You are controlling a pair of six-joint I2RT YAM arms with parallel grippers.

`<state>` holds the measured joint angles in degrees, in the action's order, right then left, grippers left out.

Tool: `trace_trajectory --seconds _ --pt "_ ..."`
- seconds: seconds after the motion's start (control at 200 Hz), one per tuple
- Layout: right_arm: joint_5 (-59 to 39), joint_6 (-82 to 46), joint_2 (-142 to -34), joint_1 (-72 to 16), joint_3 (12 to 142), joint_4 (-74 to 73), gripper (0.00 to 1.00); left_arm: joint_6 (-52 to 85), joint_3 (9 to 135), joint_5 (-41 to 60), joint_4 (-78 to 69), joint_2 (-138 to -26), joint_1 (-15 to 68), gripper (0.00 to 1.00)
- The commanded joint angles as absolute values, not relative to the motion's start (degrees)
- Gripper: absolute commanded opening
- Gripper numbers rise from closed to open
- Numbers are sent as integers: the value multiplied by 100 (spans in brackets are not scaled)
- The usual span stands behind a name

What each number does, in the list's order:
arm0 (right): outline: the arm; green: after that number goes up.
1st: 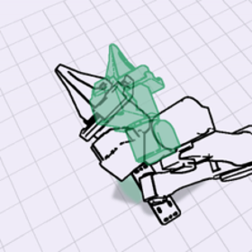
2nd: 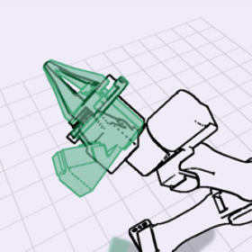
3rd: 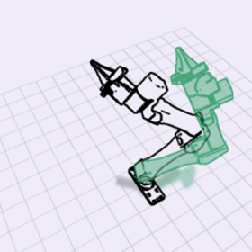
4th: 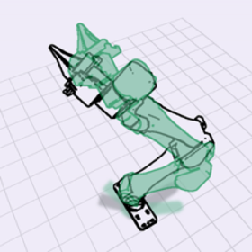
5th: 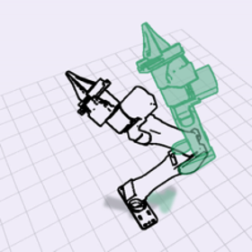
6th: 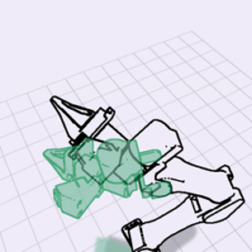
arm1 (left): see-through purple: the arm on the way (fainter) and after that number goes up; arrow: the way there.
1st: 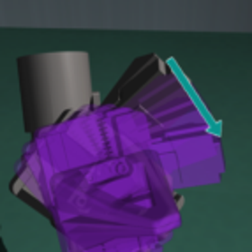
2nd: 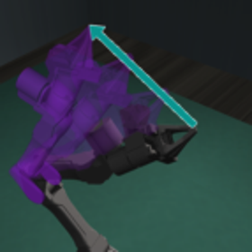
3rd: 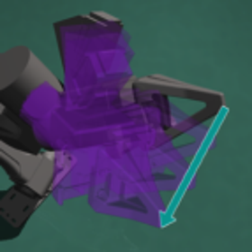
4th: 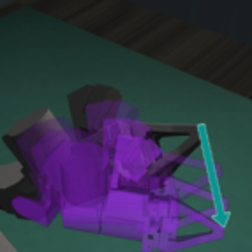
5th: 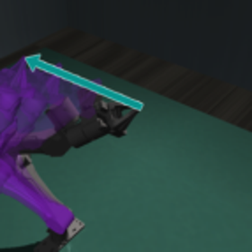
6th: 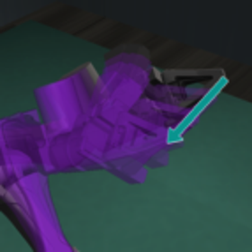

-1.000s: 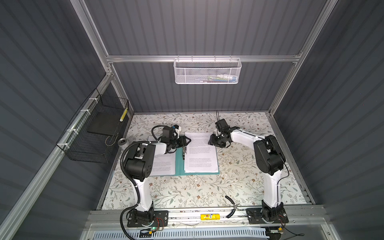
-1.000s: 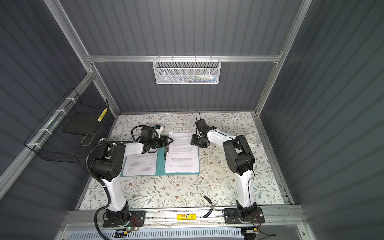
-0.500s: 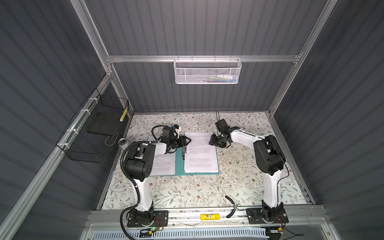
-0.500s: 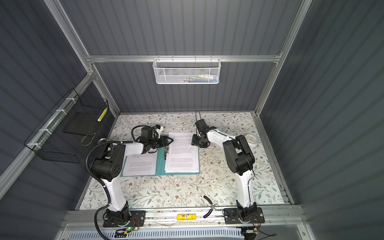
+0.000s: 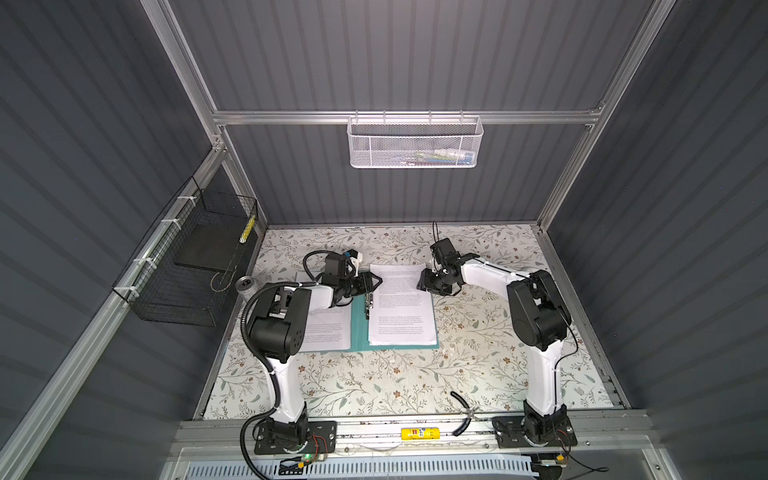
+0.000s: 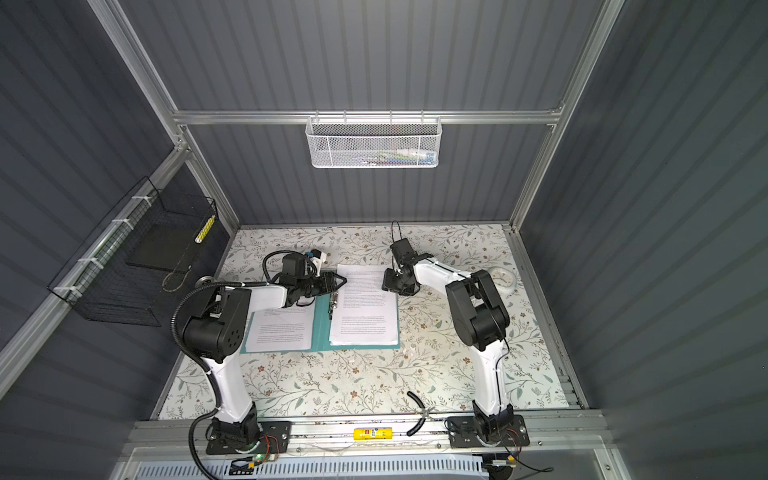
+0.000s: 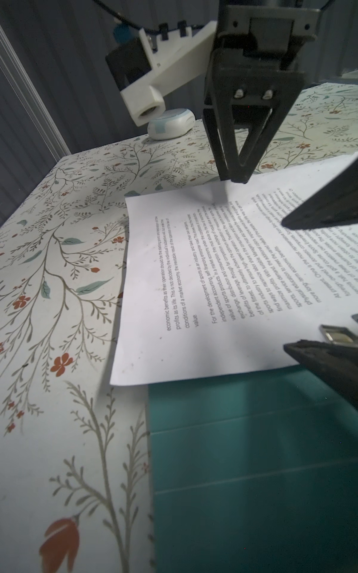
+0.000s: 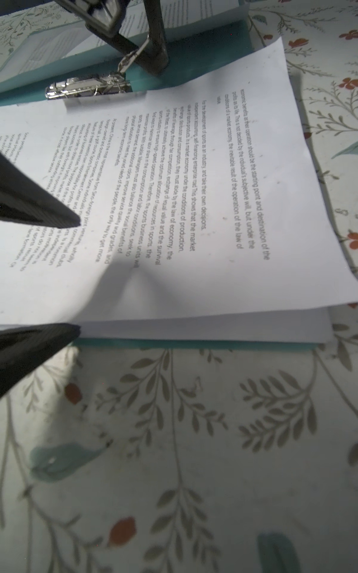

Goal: Put the files into the folder

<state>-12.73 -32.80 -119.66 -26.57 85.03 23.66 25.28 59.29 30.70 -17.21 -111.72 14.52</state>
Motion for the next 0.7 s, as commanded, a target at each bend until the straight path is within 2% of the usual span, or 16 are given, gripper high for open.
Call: trace_trajectory --seconds 0.0,0.395,0.696 --pt "-1332 -3309 -12033 -2684 8490 2373 53 2540 5867 3155 -1757 -10950 1406 58" --pt "-827 -3400 -11527 -2567 8141 2262 54 2494 5830 3146 -1652 -10666 1406 55" --pt "-939 -3393 -11298 -2543 8093 2256 54 2678 5416 3313 -1875 -10296 1428 52"
